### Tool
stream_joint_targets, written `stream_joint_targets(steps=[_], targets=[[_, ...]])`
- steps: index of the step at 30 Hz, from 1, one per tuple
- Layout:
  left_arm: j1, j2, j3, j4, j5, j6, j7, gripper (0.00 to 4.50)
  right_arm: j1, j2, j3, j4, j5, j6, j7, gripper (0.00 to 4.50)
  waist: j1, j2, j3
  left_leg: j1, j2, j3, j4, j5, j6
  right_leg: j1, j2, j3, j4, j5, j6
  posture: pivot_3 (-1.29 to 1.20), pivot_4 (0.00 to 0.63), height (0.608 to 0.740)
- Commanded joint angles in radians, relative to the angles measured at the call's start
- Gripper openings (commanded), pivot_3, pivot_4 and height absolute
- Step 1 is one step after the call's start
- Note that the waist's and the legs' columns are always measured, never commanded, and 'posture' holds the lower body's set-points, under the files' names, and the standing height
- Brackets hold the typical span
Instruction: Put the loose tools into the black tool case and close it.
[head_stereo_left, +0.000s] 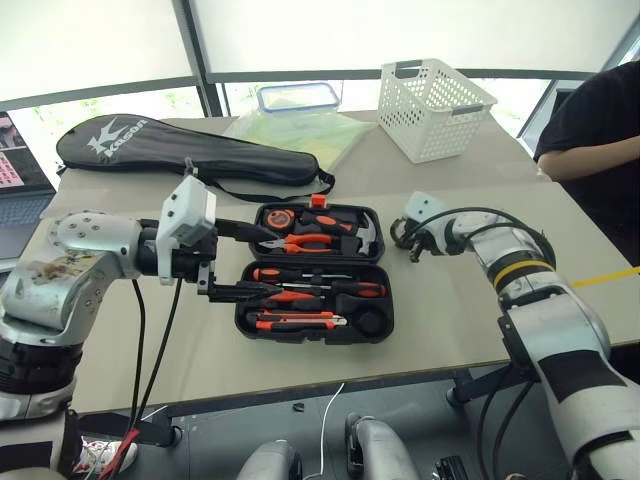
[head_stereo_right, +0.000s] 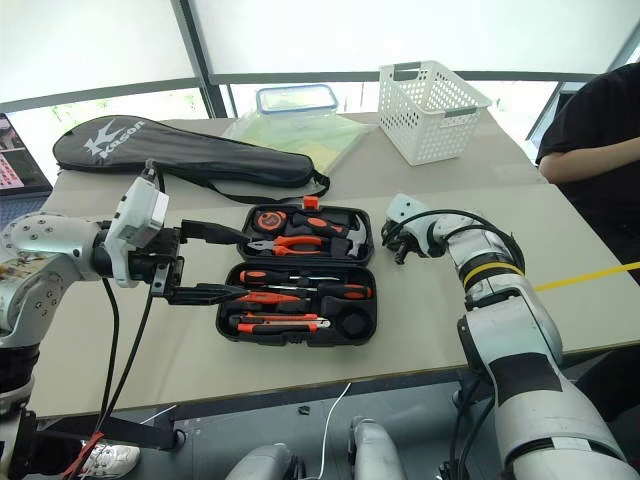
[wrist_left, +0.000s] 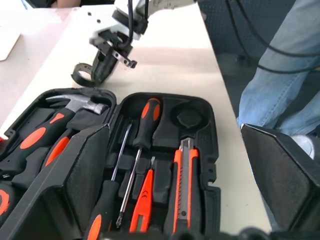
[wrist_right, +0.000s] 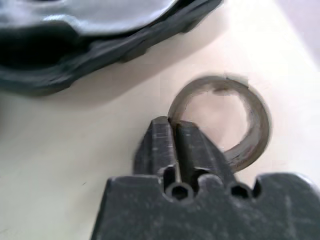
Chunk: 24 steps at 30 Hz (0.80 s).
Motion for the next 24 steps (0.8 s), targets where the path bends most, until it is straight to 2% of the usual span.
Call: stream_joint_targets(steps=[1, 4, 6, 7, 9, 12, 15, 19, 24], targets=[[-0.021, 0.011, -0.001, -0.014, -0.002, -0.019, -0.013, 4.5, -0.034, -0.043, -0.048, -0.045, 0.021, -0.034, 0.077, 0.02, 0.0, 0.001, 0.001, 0.0, 0.0, 0.0, 0.0, 0.0, 0.0, 0.0, 0.0, 0.0, 0.0, 0.0, 0.0, 0.0, 0.15, 0.74], [0.01, 0.035, -0.014, -0.026, 0.009, -0.037, -0.047, 4.5, -0.01, -0.075, -0.101, -0.233, 0.133, 0.075, 0.349, 0.02, -0.001, 0.003, 0.002, -0.001, 0.0, 0.0, -0.001, 0.0, 0.0, -0.001, 0.0, 0.0, 0.0, 0.0, 0.0, 0.0, 0.15, 0.74], [0.037, 0.052, -0.026, -0.035, 0.025, -0.063, -0.075, 4.5, 0.09, -0.126, -0.095, -0.542, 0.245, 0.252, 0.547, 0.02, -0.001, 0.004, 0.002, -0.002, 0.0, 0.0, -0.001, 0.0, 0.0, -0.001, 0.0, 0.0, 0.0, 0.0, 0.0, 0.0, 0.15, 0.74], [0.051, 0.057, -0.037, -0.043, 0.033, -0.078, -0.087, 4.5, 0.182, -0.17, -0.077, -0.783, 0.33, 0.378, 0.622, 0.02, -0.001, 0.004, 0.002, -0.002, 0.001, -0.001, -0.002, 0.0, 0.0, -0.001, 0.0, -0.001, 0.0, 0.0, 0.0, 0.0, 0.15, 0.74], [0.065, 0.061, -0.049, -0.052, 0.042, -0.097, -0.1, 4.5, 0.31, -0.227, -0.062, -1.106, 0.43, 0.545, 0.684, 0.02, 0.009, 0.004, 0.002, -0.004, 0.002, -0.005, -0.002, 0.0, 0.0, -0.002, 0.001, -0.003, 0.0, 0.0, 0.0, 0.0, 0.15, 0.74], [0.061, 0.055, -0.064, -0.062, 0.04, -0.102, -0.107, 4.5, 0.448, -0.26, -0.029, -1.39, 0.467, 0.656, 0.638, 0.02, 0.026, 0.004, 0.002, -0.009, 0.002, -0.006, 0.0, -0.001, 0.0, -0.005, 0.001, -0.005, 0.0, 0.0, 0.0, 0.0, 0.15, 0.74], [0.056, 0.056, -0.081, -0.065, 0.047, -0.113, -0.121, 4.5, 0.517, -0.272, 0.003, -1.491, 0.458, 0.691, 0.594, 0.02, 0.03, 0.004, 0.002, -0.01, 0.0, -0.005, 0.003, -0.001, 0.0, -0.007, 0.0, -0.004, 0.0, 0.0, 0.0, 0.0, 0.15, 0.74], [0.052, 0.057, -0.094, -0.058, 0.061, -0.129, -0.128, 4.5, 0.549, -0.305, 0.059, -1.488, 0.37, 0.616, 0.551, 0.02, 0.039, 0.004, 0.002, -0.009, -0.001, -0.005, 0.004, -0.001, 0.001, -0.005, 0.001, -0.004, 0.0, 0.0, 0.0, 0.0, 0.15, 0.74], [0.04, 0.055, -0.096, -0.046, 0.066, -0.13, -0.131, 4.5, 0.567, -0.4, 0.081, -1.505, 0.345, 0.554, 0.603, 0.02, 0.04, 0.004, 0.002, -0.01, -0.001, -0.005, 0.003, -0.001, 0.001, -0.006, 0.001, -0.009, 0.0, 0.0, 0.0, 0.0, 0.15, 0.74]])
